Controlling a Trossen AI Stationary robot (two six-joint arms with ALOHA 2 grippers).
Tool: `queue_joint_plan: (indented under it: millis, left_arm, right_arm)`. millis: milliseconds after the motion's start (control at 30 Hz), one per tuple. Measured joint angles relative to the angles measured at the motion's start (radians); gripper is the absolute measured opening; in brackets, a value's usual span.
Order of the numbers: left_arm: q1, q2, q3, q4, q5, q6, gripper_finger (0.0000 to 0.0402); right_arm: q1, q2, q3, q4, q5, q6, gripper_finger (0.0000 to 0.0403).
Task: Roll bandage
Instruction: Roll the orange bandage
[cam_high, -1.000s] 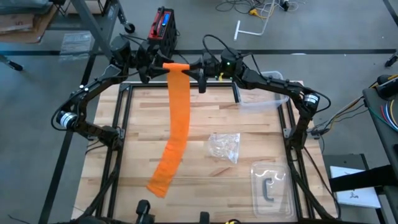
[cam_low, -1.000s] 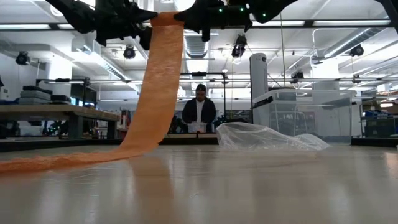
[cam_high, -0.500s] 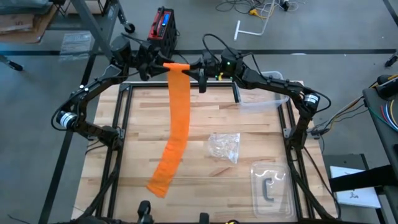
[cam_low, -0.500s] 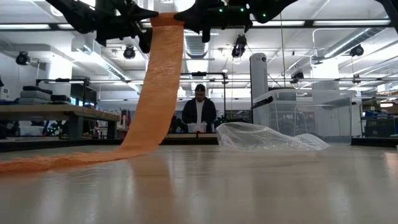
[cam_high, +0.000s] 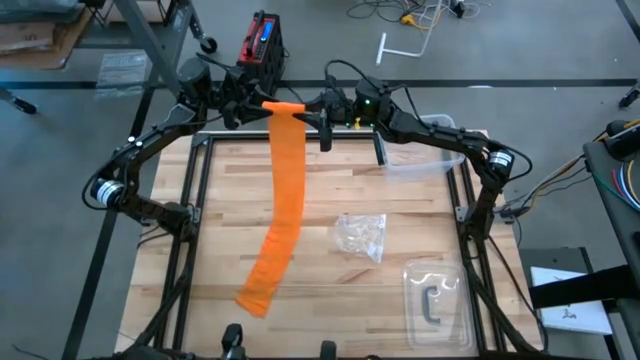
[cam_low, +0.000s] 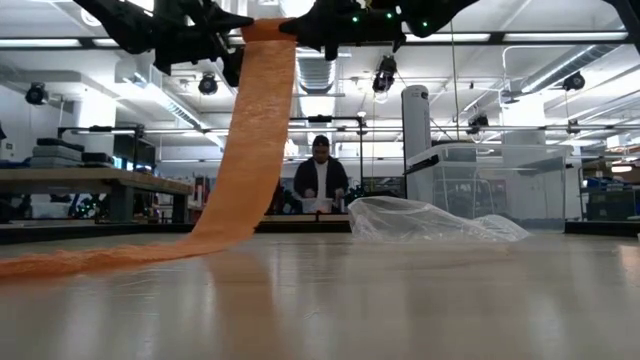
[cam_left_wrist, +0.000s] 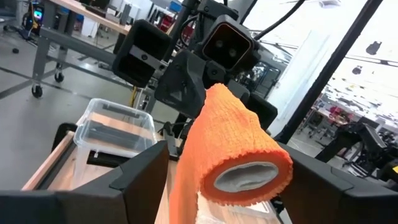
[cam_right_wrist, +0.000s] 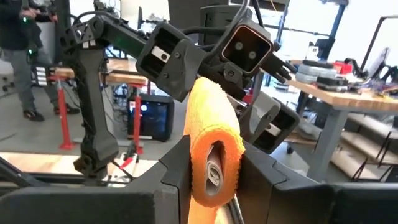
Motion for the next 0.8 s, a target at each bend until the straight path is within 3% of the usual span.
queue_joint_plan:
  millis: [533,800]
  left_arm:
    - [-0.001,0.000,0.000,0.000,0.003,0.023,0.0291]
    - [-0.015,0.000,-0.001,-0.001,0.001,-0.028,0.0267]
  right_arm:
    - [0.000,0.000,0.000,-0.013,-0.026,0.047,0.0089]
    - [0.000,0.000,0.000,-0.021,-0.028,-0.019,0.0089]
